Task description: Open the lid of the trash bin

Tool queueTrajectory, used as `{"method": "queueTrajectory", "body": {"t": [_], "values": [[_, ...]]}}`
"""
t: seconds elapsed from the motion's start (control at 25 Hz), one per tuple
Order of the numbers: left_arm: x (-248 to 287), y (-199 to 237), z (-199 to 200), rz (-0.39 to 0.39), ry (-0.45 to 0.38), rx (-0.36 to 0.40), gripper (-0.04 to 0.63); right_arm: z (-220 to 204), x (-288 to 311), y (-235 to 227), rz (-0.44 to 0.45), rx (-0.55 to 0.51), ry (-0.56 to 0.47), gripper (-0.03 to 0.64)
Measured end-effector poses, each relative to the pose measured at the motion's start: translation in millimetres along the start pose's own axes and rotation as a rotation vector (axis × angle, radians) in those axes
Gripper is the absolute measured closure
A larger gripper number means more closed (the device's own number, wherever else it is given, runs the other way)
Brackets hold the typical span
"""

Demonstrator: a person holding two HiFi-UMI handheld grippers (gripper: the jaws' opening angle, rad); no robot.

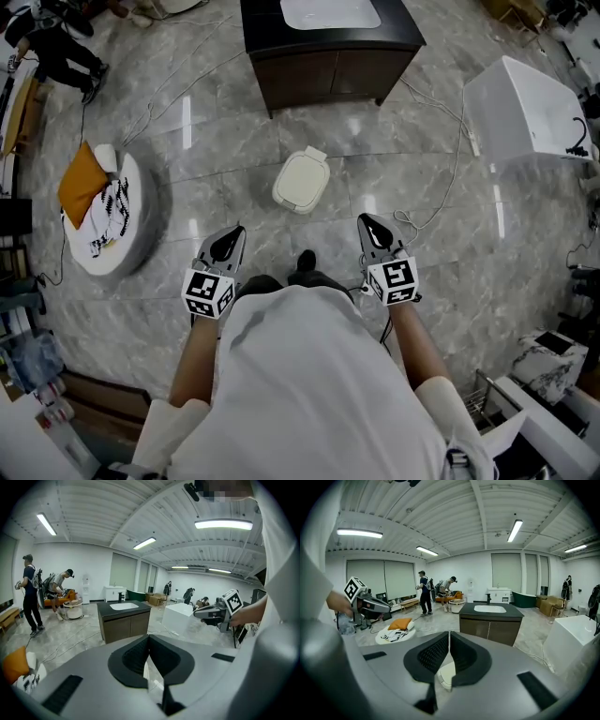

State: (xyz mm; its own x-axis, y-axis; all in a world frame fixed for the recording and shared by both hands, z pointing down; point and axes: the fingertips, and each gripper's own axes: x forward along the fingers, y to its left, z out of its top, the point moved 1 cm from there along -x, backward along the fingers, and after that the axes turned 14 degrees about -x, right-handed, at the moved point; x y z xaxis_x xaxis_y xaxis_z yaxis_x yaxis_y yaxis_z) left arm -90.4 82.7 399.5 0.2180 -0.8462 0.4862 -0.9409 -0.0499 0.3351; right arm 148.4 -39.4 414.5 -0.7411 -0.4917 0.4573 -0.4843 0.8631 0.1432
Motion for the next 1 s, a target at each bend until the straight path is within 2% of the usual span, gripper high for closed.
{"method": "queueTrajectory", "body": {"t": [0.44, 1.0], "values": [[30, 16, 18, -0.027, 0.035, 0.037, 0.577, -8, 15, -11, -0.033, 0.039, 0.026, 0.583], [61, 64, 38, -0.194, 0.112, 0.124, 0.577, 3, 36, 10, -0.180, 0.094, 0.106, 0.583]]}}
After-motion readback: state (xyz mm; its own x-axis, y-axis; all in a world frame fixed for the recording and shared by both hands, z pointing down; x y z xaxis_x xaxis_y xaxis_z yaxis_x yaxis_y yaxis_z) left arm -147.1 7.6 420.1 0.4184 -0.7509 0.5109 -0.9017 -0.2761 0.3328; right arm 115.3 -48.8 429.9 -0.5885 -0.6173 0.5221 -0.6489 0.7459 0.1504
